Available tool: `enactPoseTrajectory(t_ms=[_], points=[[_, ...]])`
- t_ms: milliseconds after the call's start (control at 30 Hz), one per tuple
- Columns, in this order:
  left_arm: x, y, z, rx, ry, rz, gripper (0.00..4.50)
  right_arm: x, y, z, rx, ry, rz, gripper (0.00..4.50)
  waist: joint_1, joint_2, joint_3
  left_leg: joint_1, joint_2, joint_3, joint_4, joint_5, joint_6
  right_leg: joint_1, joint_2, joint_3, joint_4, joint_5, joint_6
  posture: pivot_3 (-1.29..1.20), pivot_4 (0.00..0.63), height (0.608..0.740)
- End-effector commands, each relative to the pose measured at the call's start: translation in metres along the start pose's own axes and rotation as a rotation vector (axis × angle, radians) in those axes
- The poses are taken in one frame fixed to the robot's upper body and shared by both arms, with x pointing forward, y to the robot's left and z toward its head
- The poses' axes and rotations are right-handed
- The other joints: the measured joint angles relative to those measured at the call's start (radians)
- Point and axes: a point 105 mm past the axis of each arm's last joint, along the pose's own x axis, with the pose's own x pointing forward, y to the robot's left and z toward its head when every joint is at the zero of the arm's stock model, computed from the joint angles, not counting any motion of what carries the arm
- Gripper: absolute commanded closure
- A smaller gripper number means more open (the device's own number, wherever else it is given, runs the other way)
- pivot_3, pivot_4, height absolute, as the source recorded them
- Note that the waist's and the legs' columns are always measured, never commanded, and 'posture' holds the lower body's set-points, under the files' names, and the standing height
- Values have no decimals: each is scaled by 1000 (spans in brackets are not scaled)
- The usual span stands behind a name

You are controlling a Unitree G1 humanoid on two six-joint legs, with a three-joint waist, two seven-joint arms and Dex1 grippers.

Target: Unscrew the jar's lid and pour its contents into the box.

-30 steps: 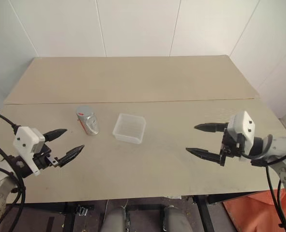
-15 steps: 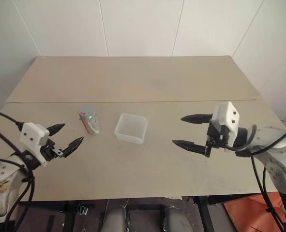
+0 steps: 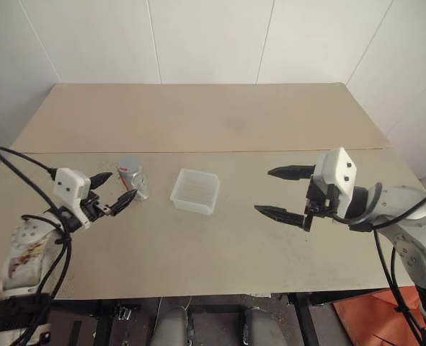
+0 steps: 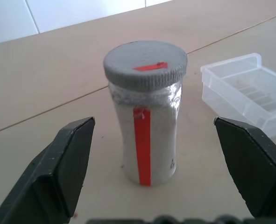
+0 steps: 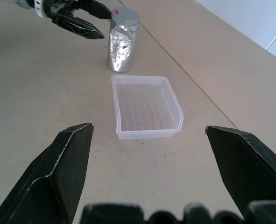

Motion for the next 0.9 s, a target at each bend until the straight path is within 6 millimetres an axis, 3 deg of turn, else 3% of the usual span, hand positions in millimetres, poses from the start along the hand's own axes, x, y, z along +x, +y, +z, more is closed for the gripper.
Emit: enactPoseTrajectory(t_ms=[33, 267, 533, 733, 900], points=[[11, 4, 6, 10, -50, 26, 44, -8, -2, 13, -57, -18, -29, 0, 0, 0, 0, 0, -1, 0, 0, 0, 0, 0, 0, 0, 0, 0, 0, 0, 150, 740], [35, 6, 0, -5, -85, 50, 44, -9, -2, 16, -79, -20, -38, 0, -1, 0, 0, 0, -2, 0, 0, 0, 0, 0, 0, 0, 0, 0, 1, 0, 150, 740], [47, 7, -3, 11, -97, 40, 2546, -10, -2, 19, -83, -29, -51, 0, -2, 0, 0, -1, -3, -1, 0, 0, 0, 0, 0, 0, 0, 1, 2, 0, 150, 740], [43, -7, 24, 53, -118, -103, 2535, 3, -2, 26, -91, -77, -38, 0, -5, -1, 0, -1, -3, -1, 0, 0, 0, 0, 0, 0, 0, 1, 2, 0, 150, 740], [15, -22, 63, 73, -94, -360, 2535, 22, -1, 45, -60, -194, 50, 0, -22, -1, 0, -1, 0, -1, 0, 0, 0, -1, 0, 0, 1, 1, 2, 0, 150, 740]])
